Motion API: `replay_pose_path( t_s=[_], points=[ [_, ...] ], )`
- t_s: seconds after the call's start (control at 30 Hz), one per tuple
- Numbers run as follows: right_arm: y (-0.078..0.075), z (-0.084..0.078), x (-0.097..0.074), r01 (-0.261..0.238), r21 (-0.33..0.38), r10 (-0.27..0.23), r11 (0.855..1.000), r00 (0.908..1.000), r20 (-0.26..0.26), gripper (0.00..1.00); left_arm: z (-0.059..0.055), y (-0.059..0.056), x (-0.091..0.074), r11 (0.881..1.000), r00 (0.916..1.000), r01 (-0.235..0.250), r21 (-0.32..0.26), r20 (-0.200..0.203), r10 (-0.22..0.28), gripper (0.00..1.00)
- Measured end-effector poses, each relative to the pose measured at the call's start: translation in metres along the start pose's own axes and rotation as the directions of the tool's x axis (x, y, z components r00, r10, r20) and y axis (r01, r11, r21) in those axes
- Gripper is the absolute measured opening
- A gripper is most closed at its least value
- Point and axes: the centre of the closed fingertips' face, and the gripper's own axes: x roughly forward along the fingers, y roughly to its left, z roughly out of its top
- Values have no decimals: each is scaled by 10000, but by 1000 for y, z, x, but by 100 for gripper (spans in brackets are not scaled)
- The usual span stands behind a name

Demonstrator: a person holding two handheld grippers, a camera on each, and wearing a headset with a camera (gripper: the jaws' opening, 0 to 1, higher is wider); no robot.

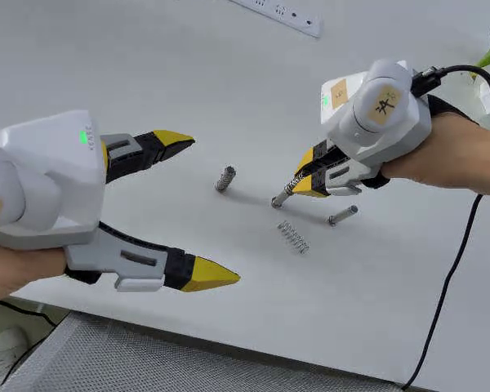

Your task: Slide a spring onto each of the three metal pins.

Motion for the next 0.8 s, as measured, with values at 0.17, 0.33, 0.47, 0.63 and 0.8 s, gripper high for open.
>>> replay_pose_path(
  t_s=[0.17,0.33,0.47,0.63,0.8],
  points=[
    [-1,-2,5,10,-45,-10,10000,10000,10,8,0,0,-1,10000,10000,-14,-20,1,14,96],
    [-1,-4,9,-45,-40,45,10000,10000,10,8,-2,0,-1,10000,10000,-9,-42,-25,8,96],
    [-2,-6,14,-42,-26,42,10000,10000,12,8,-3,0,-1,10000,10000,-2,-54,-55,2,96],
    [-5,-8,20,-56,-41,56,10000,10000,2,8,-4,2,0,10000,10000,6,-63,-82,-6,96],
    [-2,-7,24,-91,-41,91,10000,10000,-32,8,-6,3,0,10000,9999,4,-40,-154,-4,96]
  ],
)
